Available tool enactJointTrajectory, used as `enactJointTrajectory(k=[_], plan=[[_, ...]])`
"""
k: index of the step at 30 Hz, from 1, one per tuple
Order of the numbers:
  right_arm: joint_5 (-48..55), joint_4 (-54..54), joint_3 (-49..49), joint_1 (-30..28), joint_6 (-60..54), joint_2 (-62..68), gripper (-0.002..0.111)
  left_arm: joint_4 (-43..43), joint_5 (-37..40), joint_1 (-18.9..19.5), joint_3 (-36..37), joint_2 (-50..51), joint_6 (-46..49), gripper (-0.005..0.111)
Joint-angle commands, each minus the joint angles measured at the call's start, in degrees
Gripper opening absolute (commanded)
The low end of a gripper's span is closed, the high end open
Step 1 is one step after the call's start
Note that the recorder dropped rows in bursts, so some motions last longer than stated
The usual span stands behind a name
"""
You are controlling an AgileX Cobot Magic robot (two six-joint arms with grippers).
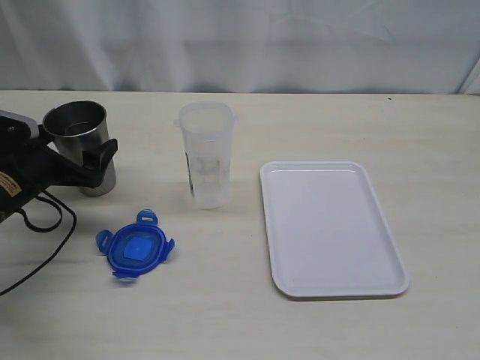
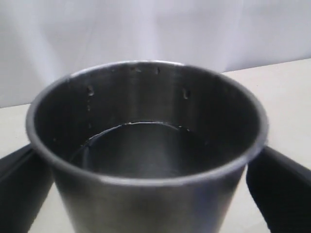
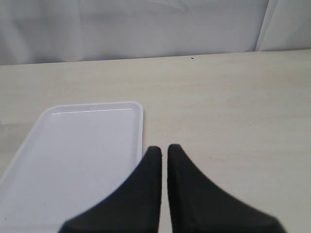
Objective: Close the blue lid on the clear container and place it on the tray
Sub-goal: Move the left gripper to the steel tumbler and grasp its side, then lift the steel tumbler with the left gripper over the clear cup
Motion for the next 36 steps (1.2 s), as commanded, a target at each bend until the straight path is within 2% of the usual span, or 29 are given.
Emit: enactJointTrajectory(k=[1,26,29,36], plan=[[0.04,0.23,0.11,0.09,0.16,-0.31,0.004,0.02,-0.43,-0.12,-1.86,2.60,-0.78,0.102],[0.04,0.23,0.11,0.09,0.16,-0.31,0.004,2.46,-0.43,-0.12,-2.01,2.60,-2.08,0.102],[0.04,0.23,0.11,0.09,0.16,-0.31,0.004,3.49,-0.43,-0.12,-3.27,2.60,-5.31,0.102],[0.04,0.23,0.11,0.09,0.16,-0.31,0.004,3.77,-0.43,-0.12,-3.92,2.60,-5.44,0.102]])
